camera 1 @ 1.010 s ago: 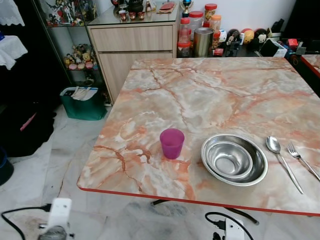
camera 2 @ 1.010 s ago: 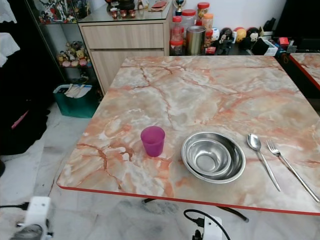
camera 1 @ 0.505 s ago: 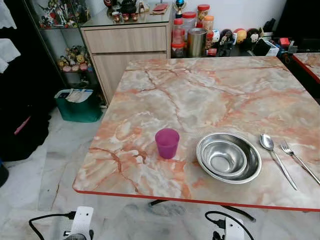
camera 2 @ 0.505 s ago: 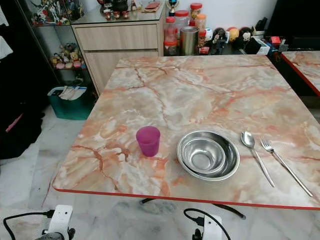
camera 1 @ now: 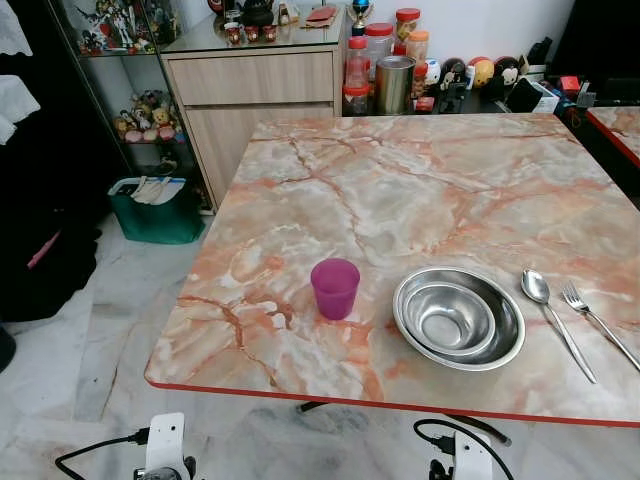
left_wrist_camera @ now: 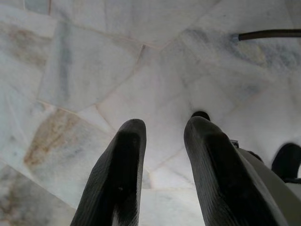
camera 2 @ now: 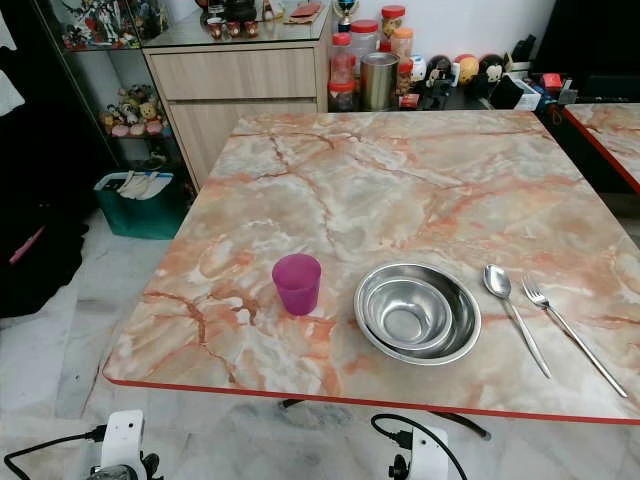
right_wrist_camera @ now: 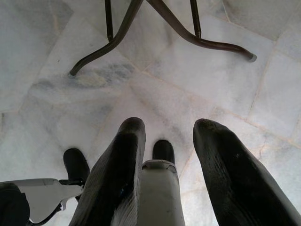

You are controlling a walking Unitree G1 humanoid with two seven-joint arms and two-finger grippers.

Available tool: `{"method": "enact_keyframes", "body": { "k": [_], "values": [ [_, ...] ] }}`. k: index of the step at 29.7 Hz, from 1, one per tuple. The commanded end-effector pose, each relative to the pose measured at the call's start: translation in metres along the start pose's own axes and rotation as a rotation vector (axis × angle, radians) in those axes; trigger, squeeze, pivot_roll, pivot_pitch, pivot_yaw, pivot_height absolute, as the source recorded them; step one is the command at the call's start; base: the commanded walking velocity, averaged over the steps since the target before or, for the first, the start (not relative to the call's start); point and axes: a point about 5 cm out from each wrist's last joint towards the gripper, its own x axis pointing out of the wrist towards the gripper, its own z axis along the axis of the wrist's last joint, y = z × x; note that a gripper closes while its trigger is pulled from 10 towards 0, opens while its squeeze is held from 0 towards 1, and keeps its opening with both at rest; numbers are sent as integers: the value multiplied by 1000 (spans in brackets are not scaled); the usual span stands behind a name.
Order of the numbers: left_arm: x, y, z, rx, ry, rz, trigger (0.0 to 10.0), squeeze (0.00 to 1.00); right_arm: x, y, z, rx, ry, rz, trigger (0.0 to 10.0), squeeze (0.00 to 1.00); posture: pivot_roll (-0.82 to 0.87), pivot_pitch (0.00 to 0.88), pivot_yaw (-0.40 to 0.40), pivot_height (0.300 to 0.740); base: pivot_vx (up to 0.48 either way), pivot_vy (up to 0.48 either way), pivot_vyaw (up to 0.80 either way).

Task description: Setting the table

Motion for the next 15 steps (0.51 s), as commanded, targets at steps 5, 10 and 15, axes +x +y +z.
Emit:
{"method": "enact_keyframes", "body": {
  "k": [5,10,15],
  "values": [
    [0,3,-1,-115,2,5,10000,0,0,1,0,2,11,5,10000,0,-38,16,46,740,0,0,0],
    [0,3,-2,-108,2,8,10000,0,0,2,-1,-4,24,12,10000,0,-43,17,44,740,0,0,0],
    [0,2,-2,-117,1,4,10000,0,0,2,-2,3,23,13,10000,0,-44,20,41,740,0,0,0]
  ]
}}
